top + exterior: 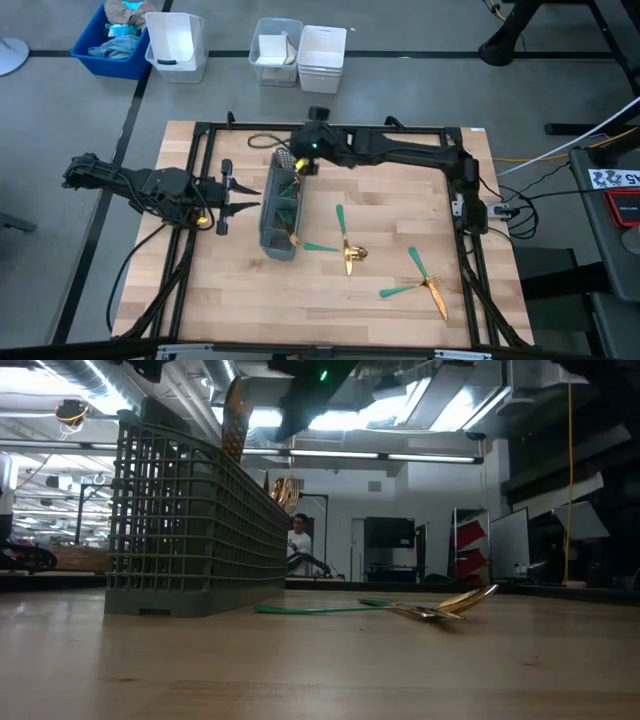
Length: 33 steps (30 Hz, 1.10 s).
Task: Sort silverware
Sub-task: Put the green table knife into the gray silverware rack
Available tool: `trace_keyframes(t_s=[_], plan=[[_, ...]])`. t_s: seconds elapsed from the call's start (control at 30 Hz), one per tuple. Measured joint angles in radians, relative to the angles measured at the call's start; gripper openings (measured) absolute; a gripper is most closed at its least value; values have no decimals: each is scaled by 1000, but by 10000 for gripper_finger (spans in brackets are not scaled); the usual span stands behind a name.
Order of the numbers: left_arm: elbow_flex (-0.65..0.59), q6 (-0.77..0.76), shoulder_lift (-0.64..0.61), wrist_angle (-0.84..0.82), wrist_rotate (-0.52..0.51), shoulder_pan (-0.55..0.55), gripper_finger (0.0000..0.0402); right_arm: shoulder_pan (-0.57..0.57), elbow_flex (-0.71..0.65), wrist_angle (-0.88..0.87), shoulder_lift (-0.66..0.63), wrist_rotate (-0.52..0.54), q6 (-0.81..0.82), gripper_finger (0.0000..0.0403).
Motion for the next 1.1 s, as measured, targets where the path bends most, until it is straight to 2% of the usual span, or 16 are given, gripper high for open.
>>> trace_keyframes(t_s=[0.07, 0.2, 0.4, 0.47, 0.53, 0.63, 0.77, 1.0, 1.1], plan=[[0, -2, 11, -2, 1, 0, 98, 35, 49, -186, -18, -21, 137, 102], [0, -26, 44, -1, 2, 0, 98, 99, 120, -526, -47, -127, 484, 93], [0, -87, 117, 9, 4, -1, 98, 206, 126, -940, -62, -259, 917, 88], [0, -117, 143, 13, 4, -2, 98, 257, 100, -939, -67, -272, 978, 87], [0, -149, 172, 21, 6, -2, 98, 305, 74, -923, -77, -332, 974, 87], [0, -181, 220, 81, 66, -5, 98, 382, 57, -948, -86, -366, 971, 87], [0, -201, 308, 273, 156, -32, 98, 481, 15, -945, -84, -265, 973, 87], [0, -64, 480, 547, 162, -106, 98, 609, -159, -922, -85, -80, 1111, 87], [1, -1, 546, 608, 162, -136, 98, 649, -247, -874, -85, -70, 1214, 87]])
